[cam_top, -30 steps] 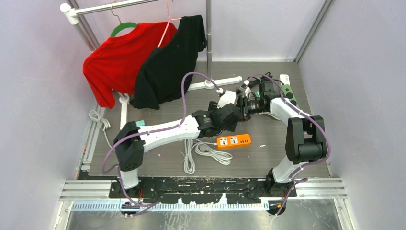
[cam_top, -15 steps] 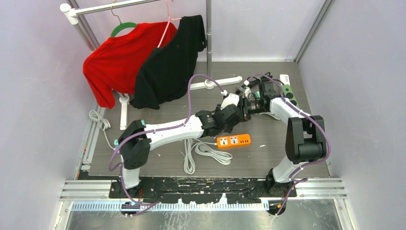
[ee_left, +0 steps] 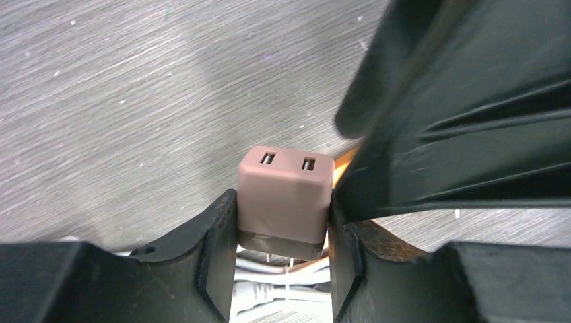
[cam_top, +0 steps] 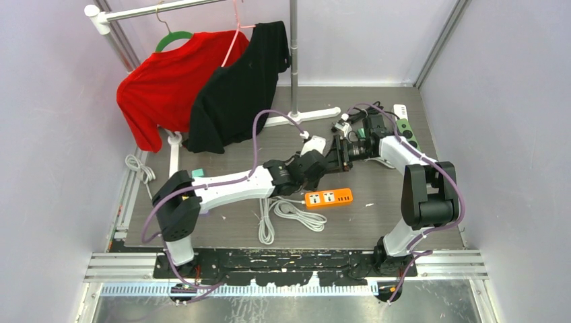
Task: Pull the plug off the socket
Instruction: Place the plug at the center of the board.
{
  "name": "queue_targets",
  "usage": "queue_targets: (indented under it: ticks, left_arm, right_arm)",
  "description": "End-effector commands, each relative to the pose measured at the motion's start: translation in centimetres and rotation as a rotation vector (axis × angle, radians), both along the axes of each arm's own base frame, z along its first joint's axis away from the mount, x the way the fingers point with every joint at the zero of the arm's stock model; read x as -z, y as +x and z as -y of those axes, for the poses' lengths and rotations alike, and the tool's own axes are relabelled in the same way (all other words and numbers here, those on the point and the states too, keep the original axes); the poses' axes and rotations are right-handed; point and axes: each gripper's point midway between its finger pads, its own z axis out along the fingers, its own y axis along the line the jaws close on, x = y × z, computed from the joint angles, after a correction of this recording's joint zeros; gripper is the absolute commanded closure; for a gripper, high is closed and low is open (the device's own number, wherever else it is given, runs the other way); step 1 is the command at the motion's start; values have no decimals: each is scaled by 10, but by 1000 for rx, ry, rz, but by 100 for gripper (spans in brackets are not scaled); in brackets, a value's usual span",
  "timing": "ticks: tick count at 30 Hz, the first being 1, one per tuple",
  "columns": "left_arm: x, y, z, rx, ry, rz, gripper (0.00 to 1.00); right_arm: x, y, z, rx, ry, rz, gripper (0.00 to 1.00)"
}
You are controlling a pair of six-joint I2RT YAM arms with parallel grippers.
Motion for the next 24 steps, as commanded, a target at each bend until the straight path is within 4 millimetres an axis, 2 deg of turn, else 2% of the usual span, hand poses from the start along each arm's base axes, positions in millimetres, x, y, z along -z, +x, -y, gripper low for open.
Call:
queue_targets:
  ticks: [1,8,9,15,16,22,24]
  left_arm:
    - [-36,8,-22,-76,-90,85,100]
    - [-47,1,-78,-167,-74,167,100]
    - [-54,1,-89,-194,-76,191,100]
    - [-62,-2,-160,-363,-2,282,100]
    - [-69,-3,-173,-389,-10,299,100]
    - [-64,3,-242,-561,-15,258,100]
    - [-57,4,-263,-621,-35,230,100]
  right_arm:
    - [-27,-2,-4,-61,56,123,34]
    - [-26,-4,-4,-73,62,130,34]
    - [-26,-4,-4,-74,62,129,33]
    - [-25,-5,-4,-77,62,131,33]
    - [-25,-5,-3,-77,61,131,33]
    - [-24,-6,-4,-84,68,135,34]
    - [-24,-6,-4,-86,68,138,34]
